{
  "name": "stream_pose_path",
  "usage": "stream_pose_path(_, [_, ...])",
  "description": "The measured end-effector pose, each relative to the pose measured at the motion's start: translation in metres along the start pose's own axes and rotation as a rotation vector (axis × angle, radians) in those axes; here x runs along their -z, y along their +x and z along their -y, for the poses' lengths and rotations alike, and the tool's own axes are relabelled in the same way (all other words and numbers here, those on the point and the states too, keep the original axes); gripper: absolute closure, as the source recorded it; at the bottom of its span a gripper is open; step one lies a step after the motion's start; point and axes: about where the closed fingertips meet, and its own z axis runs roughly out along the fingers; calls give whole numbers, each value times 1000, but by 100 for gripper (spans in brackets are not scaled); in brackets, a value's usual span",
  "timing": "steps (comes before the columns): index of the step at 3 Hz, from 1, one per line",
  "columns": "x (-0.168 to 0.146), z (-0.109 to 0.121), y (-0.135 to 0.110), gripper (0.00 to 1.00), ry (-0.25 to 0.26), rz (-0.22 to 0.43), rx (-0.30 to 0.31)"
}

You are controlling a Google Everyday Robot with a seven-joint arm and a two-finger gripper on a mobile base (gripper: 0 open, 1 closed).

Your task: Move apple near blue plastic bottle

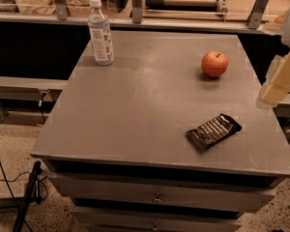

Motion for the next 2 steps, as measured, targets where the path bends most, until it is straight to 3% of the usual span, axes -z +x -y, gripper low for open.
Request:
stream_pose_path(1, [-3,63,9,0,141,120,-45])
stream_pose_path(2, [-4,61,9,0,135,116,-44])
